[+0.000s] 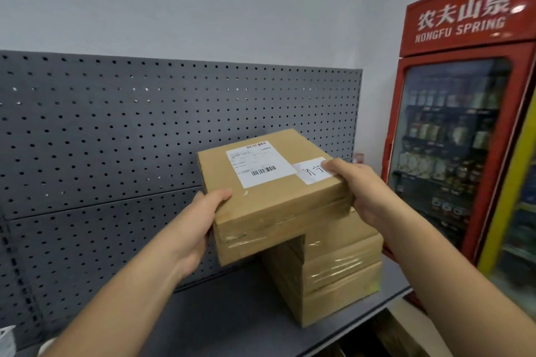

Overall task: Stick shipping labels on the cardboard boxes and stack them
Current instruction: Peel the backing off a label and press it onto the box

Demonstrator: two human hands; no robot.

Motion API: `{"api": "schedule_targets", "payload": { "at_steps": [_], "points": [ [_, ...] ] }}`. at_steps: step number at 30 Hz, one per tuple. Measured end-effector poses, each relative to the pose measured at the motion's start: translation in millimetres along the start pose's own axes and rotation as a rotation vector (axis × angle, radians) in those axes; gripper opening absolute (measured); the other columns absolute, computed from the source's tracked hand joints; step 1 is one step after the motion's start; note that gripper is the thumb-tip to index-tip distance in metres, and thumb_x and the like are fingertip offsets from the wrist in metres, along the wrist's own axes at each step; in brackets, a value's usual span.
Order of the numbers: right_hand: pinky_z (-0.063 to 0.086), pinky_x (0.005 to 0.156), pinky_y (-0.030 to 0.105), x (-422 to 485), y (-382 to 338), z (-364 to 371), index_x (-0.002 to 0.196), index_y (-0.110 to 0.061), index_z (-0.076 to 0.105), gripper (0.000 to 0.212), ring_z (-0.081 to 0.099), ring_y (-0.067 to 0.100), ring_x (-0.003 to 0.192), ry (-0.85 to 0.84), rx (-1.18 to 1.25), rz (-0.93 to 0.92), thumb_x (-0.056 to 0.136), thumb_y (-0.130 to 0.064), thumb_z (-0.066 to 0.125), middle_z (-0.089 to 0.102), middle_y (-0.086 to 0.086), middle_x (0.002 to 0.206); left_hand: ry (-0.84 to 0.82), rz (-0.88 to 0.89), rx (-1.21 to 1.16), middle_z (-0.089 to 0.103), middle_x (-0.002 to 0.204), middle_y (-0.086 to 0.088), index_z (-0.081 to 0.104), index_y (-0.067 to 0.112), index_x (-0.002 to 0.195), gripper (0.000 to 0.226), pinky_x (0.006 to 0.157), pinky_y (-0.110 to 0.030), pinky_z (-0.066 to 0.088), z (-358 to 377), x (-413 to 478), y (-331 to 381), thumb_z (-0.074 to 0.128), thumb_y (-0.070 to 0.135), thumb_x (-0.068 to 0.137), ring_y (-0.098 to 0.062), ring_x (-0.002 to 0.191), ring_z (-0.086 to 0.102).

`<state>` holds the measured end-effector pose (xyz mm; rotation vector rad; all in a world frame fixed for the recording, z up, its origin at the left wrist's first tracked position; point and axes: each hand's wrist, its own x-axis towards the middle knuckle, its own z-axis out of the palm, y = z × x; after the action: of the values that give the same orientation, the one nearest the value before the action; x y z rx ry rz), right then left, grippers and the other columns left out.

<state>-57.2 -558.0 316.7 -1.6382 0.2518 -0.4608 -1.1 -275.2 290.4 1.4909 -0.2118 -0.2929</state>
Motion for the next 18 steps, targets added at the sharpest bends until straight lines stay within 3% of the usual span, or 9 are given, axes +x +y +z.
{"api": "schedule_targets", "payload": {
  "at_steps": [3,6,8,10,12,15,18],
  "points": [
    [0.030,0.067,0.037,21.3,6.7,-28.3,0.092,-0.018,0.072,0.032,0.048,0.023,0.083,0.037,0.033,0.037,0.076,-0.045,0.076,0.059,0.007,0.088,-0.014,0.007,0.030,0.073,0.123,-0.001,0.059,0.025,0.130,0.039,0.110,-0.045,0.045,31.5,20.7,0.4,0.060,0.044,0.096,-0.022,0.118,0.064],
    [0.032,0.069,0.037,43.0,16.3,-55.5,0.096,-0.009,0.077,0.044,0.052,0.023,0.084,0.076,0.040,0.065,0.074,-0.047,0.077,0.065,0.008,0.091,-0.024,-0.008,0.049,0.074,0.122,0.000,0.061,0.027,0.130,0.043,0.108,-0.042,0.046,61.8,40.4,2.0,0.062,0.048,0.092,-0.021,0.116,0.066],
    [0.037,0.075,0.038,56.1,21.1,-74.1,0.106,-0.006,0.077,0.053,0.057,0.024,0.088,0.090,0.034,0.092,0.073,-0.048,0.078,0.073,0.013,0.101,-0.040,-0.033,0.063,0.075,0.120,0.001,0.061,0.025,0.130,0.041,0.097,-0.036,0.048,81.1,51.3,2.8,0.062,0.046,0.094,-0.019,0.113,0.066],
    [0.040,0.079,0.037,66.6,23.6,-89.8,0.108,-0.011,0.077,0.051,0.060,0.024,0.093,0.087,0.020,0.113,0.075,-0.049,0.077,0.074,0.016,0.117,-0.051,-0.051,0.076,0.074,0.118,0.001,0.061,0.024,0.129,0.035,0.080,-0.029,0.046,97.7,59.2,4.0,0.060,0.041,0.098,-0.015,0.108,0.065],
    [0.042,0.082,0.037,77.2,25.8,-103.1,0.108,-0.012,0.077,0.047,0.061,0.024,0.096,0.073,0.007,0.123,0.077,-0.048,0.077,0.073,0.015,0.122,-0.064,-0.074,0.102,0.073,0.119,0.000,0.061,0.022,0.128,0.035,0.072,-0.028,0.043,110.8,66.9,5.9,0.060,0.040,0.099,-0.014,0.105,0.065],
    [0.047,0.089,0.038,92.2,29.3,-116.1,0.110,-0.014,0.076,0.044,0.064,0.026,0.105,0.063,0.006,0.146,0.079,-0.046,0.076,0.073,0.013,0.121,-0.073,-0.085,0.125,0.074,0.121,-0.003,0.064,0.021,0.126,0.041,0.082,-0.031,0.049,124.4,80.0,8.4,0.067,0.042,0.092,-0.019,0.108,0.066],
    [0.046,0.107,0.042,103.4,33.0,-122.6,0.112,-0.015,0.073,0.044,0.062,0.028,0.116,0.056,0.020,0.179,0.080,-0.044,0.077,0.071,0.009,0.121,-0.067,-0.082,0.173,0.073,0.122,-0.002,0.064,0.022,0.126,0.062,0.092,-0.035,0.049,130.9,89.9,7.4,0.071,0.053,0.072,-0.020,0.109,0.065]
  ]
}}
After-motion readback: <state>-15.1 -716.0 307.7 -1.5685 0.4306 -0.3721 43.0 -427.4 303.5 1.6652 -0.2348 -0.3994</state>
